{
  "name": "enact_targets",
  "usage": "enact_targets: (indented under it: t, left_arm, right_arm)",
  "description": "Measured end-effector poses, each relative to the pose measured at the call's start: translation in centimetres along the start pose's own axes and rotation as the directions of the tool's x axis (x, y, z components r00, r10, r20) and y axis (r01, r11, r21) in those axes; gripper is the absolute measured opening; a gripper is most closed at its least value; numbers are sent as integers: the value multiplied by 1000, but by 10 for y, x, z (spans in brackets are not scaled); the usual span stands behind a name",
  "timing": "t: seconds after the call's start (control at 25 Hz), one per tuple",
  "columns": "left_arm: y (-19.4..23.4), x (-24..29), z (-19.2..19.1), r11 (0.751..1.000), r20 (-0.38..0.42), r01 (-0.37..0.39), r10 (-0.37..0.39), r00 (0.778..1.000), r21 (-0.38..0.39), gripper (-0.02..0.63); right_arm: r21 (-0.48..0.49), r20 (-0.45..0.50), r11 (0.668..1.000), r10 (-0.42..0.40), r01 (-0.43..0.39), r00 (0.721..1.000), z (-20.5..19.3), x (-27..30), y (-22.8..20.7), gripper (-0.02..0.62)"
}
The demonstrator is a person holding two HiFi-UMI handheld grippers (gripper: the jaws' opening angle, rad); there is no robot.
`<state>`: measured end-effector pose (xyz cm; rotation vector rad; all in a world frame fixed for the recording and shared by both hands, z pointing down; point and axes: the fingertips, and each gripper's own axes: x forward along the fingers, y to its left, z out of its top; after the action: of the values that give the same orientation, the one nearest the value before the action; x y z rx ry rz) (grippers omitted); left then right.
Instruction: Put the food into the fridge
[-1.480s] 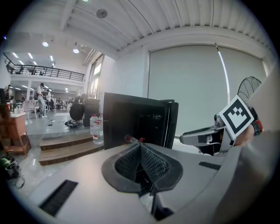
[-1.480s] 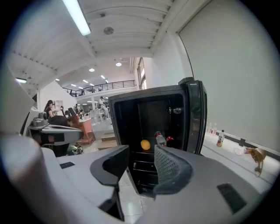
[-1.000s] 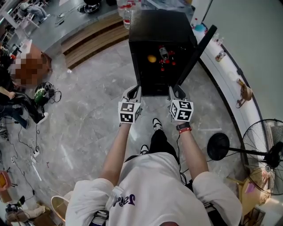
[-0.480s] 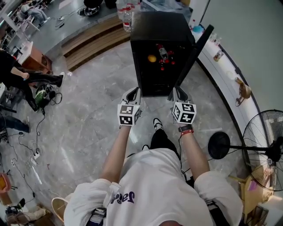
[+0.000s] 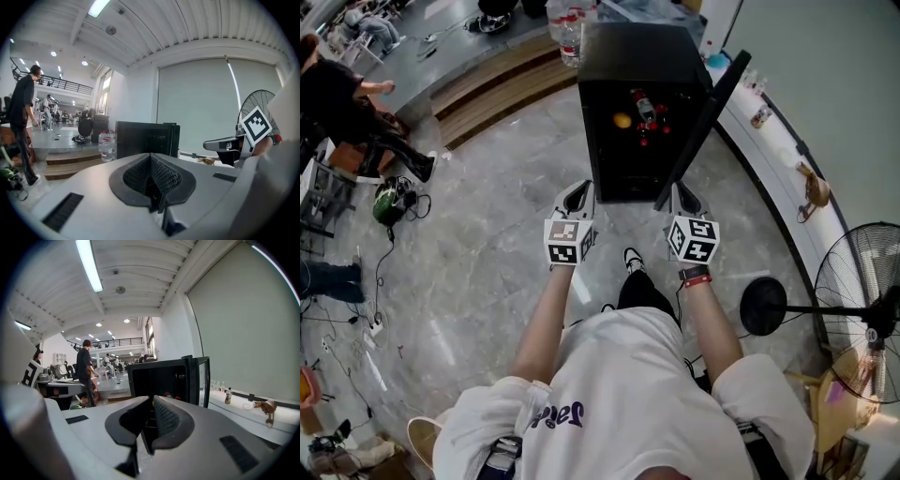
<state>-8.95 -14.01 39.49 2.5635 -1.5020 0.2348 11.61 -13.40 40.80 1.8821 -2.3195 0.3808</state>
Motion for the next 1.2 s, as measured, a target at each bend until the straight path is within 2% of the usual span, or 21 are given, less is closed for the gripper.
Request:
enact_targets:
  t: [0.64, 1.2]
  left_arm:
    - [-8, -13, 2, 1000, 17, 6, -6, 1000, 1, 20]
    - [-8, -9, -2, 1000, 16, 12, -12, 1000, -8, 20]
  right_arm:
    - [8, 32, 1000, -18, 17, 999, 5, -14, 3, 15]
    - [-1, 18, 1000, 0, 0, 1000, -2, -13, 6, 15]
